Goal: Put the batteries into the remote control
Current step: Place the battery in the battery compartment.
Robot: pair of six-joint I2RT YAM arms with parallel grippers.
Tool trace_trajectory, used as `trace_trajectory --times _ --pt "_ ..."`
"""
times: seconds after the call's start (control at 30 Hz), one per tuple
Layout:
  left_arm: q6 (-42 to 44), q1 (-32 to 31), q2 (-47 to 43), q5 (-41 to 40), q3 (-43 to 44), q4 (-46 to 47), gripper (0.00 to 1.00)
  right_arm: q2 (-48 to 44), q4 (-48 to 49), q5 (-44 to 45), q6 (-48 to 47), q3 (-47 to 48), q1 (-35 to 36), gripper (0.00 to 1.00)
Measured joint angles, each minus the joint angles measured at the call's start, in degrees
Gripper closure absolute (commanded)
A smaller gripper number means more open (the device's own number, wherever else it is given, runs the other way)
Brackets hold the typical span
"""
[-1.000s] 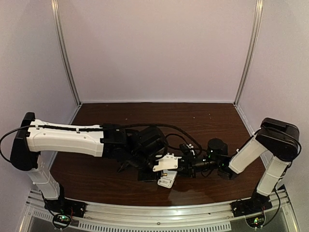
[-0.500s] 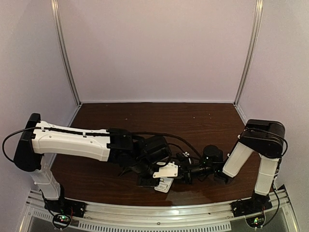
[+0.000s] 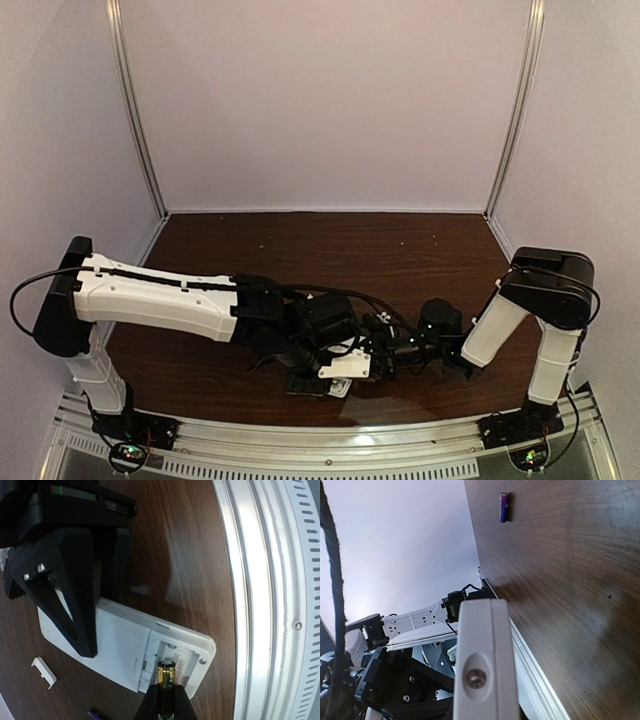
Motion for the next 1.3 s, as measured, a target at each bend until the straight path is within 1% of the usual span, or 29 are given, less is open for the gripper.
trace_trajectory --times 0.53,0.97,1.03,1.17,1.3 --pt "0.09 -0.44 0.74 -3.34 0.79 -1.44 1.00 -0.83 -0.50 1.88 -0.83 0.46 1.03 1.00" --pt "0.22 -0.55 1.05 -2.84 3.50 -3.28 0.98 -0.85 -0.26 2.19 0.90 1.51 1.09 1.00" --pt "0.42 -0.55 1.05 -2.84 3.50 -3.30 0.94 -0.85 -0.31 2.19 0.98 1.53 1.09 1.00" --pt "0.76 -0.55 1.09 -2.78 3.50 -3.32 0.79 -0.85 -0.31 2.19 1.25 1.53 1.11 1.00" --pt "0.81 -0.52 1.11 -3.13 3.50 -2.12 0.75 -0.90 -0.07 2.01 1.77 1.57 1.62 1.00"
